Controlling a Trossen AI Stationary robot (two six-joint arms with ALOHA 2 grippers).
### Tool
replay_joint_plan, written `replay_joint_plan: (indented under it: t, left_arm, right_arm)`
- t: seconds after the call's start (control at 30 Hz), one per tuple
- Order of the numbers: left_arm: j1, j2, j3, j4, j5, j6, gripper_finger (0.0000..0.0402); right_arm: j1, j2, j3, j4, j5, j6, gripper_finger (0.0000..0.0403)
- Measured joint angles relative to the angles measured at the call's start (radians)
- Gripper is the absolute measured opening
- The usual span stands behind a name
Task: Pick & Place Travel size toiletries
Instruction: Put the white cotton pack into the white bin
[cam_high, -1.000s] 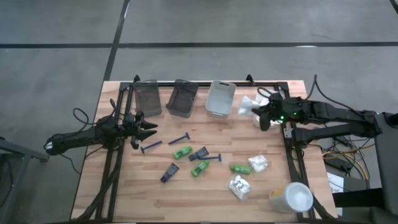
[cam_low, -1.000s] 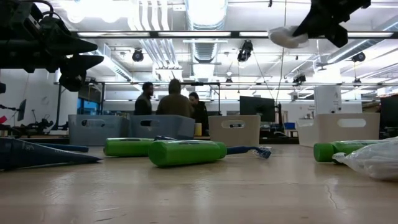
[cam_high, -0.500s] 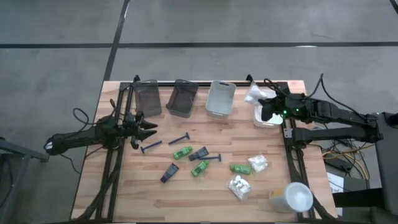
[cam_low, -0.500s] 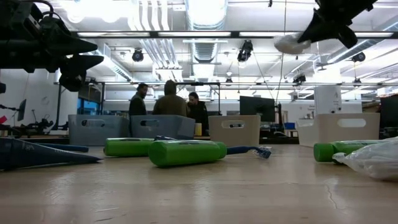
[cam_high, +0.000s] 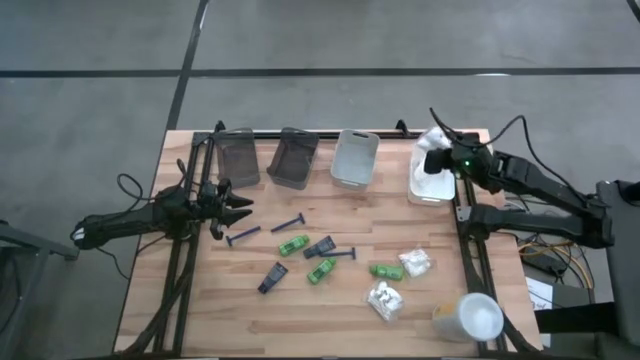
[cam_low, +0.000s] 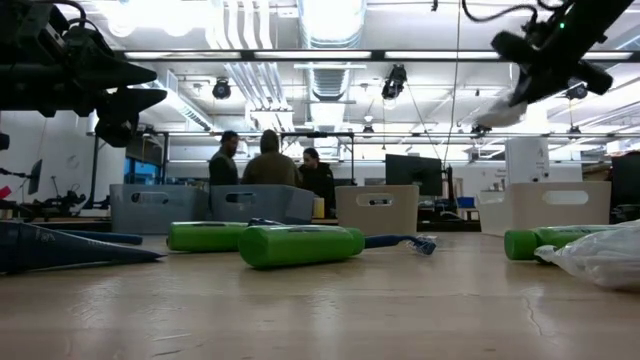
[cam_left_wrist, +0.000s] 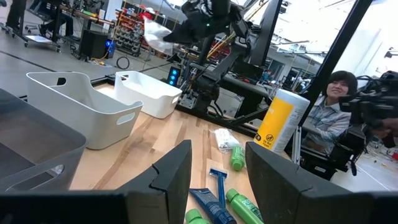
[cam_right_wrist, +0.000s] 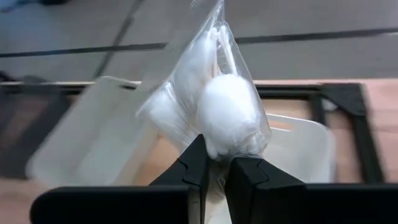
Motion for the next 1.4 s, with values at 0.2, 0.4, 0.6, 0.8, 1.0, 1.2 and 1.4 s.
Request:
replay_joint_plan:
  t: [0.2, 0.4, 0.6, 0.8, 1.0, 1.2, 1.4]
  left_arm:
    - [0.0, 0.0, 0.0, 0.0, 0.0, 0.0, 0.0156]
    - [0.001, 0.0, 0.0, 0.0, 0.0, 0.0, 0.0156]
    - [0.001, 0.0, 0.0, 0.0, 0.0, 0.0, 0.0156]
    - [0.001, 0.0, 0.0, 0.0, 0.0, 0.0, 0.0156]
    - [0.001, 0.0, 0.0, 0.0, 0.0, 0.0, 0.0156]
    - [0.001, 0.0, 0.0, 0.0, 0.0, 0.0, 0.0156]
    - [0.001, 0.0, 0.0, 0.0, 0.0, 0.0, 0.0156]
  right_arm:
    - [-0.13, 0.043, -0.014, -0.034, -0.011, 0.0, 0.0032]
    - [-0.19, 0.114, -0.039, -0.049, -0.057, -0.001, 0.0028]
    - [-0.193, 0.145, -0.107, -0.056, -0.054, 0.083, 0.0032]
    - [-0.192, 0.148, -0.212, -0.057, -0.077, 0.224, 0.0028]
    - [-0.192, 0.148, -0.273, -0.047, -0.081, 0.316, 0.0036]
    - [-0.192, 0.148, -0.286, -0.044, -0.097, 0.35, 0.0061]
    - [-0.192, 0.149, -0.261, -0.045, -0.132, 0.293, 0.0111]
